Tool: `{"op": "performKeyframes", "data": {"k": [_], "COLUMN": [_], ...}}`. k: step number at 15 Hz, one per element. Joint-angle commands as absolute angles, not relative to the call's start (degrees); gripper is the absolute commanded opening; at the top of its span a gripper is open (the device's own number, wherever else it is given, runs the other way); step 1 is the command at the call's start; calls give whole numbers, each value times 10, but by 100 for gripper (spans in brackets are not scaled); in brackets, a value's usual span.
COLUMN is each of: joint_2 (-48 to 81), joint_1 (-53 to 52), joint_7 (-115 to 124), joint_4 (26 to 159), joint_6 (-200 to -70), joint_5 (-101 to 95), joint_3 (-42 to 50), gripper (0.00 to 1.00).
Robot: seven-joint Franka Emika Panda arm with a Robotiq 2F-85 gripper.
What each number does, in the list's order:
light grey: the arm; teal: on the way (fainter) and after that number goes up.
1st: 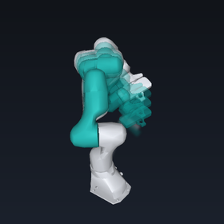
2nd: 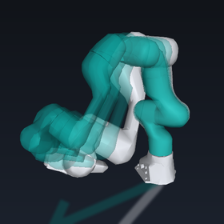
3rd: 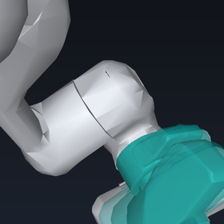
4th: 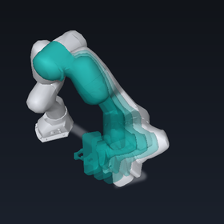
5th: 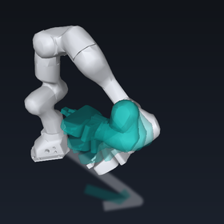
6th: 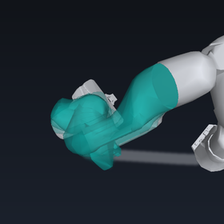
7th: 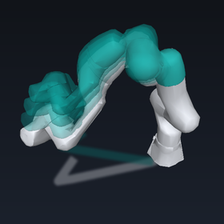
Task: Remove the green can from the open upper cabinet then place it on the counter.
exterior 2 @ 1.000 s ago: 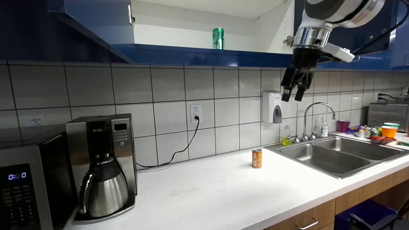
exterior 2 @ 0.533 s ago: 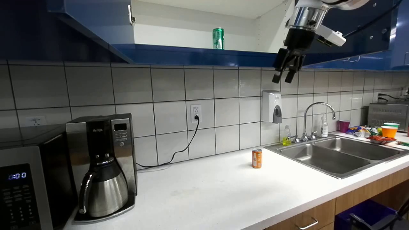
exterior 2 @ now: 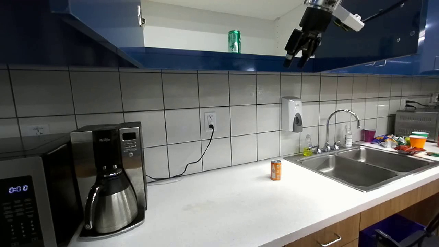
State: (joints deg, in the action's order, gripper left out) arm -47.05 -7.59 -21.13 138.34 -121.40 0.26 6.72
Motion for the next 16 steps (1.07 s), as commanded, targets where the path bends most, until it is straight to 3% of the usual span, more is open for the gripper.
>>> {"op": "performKeyframes", "data": {"k": [1,16], "joint_2": [-437,-258], "joint_1": [-82,-69], "joint_7": [-198,-133], "joint_4": [1325,1073], "joint_6": [-1218,-1200], "joint_5": [12,16], "joint_3": [56,27], "gripper": [100,100]}}
